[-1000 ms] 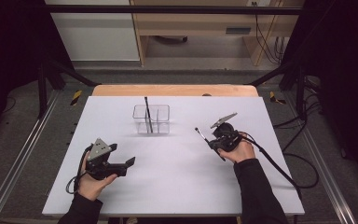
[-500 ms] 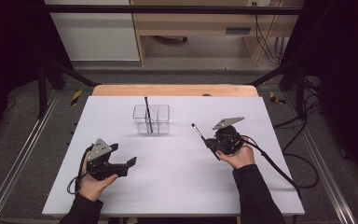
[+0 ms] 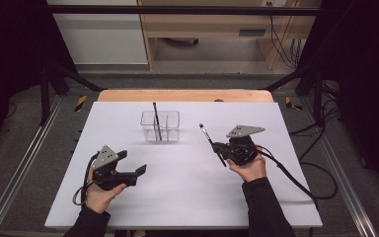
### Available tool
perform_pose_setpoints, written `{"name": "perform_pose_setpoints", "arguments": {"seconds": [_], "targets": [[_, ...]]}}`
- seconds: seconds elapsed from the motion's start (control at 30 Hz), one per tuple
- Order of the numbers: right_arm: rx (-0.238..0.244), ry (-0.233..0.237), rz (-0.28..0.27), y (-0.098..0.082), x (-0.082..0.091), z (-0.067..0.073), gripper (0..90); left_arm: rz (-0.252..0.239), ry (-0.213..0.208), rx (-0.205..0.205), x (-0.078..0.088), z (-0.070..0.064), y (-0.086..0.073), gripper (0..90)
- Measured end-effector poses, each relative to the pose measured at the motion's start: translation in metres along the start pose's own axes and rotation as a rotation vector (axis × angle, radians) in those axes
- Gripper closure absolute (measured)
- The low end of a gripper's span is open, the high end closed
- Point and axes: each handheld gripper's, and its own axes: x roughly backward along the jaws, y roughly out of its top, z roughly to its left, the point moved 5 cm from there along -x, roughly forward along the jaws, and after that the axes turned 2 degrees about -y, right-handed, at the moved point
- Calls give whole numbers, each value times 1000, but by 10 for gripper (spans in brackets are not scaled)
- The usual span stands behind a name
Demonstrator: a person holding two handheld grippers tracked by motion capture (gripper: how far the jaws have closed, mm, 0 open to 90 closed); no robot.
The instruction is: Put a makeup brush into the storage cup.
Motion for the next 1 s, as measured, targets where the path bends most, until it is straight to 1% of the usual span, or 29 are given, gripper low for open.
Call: {"name": "perform_pose_setpoints", "arguments": {"seconds": [0.17, 0.43, 0.57, 0.67, 0.77, 0.9, 1.0], "targets": [[-3, -2, -39, 3, 1, 3, 843, -11, -6, -1, -1, -2, 5, 107], [-8, 12, -101, 9, 6, 11, 843, -53, -24, -9, 2, -9, 22, 106], [-9, 12, -130, 12, 9, 14, 844, -67, -31, -4, 3, -10, 28, 106], [-9, 11, -148, 14, 10, 16, 843, -81, -39, -6, 2, -13, 34, 106], [-15, 22, -171, 16, 10, 19, 843, -88, -47, -8, -1, -17, 39, 106], [-20, 28, -180, 15, 8, 22, 843, -101, -61, -6, -5, -23, 45, 106], [-20, 35, -188, 14, 6, 24, 843, -108, -68, 2, -8, -26, 49, 106]]}}
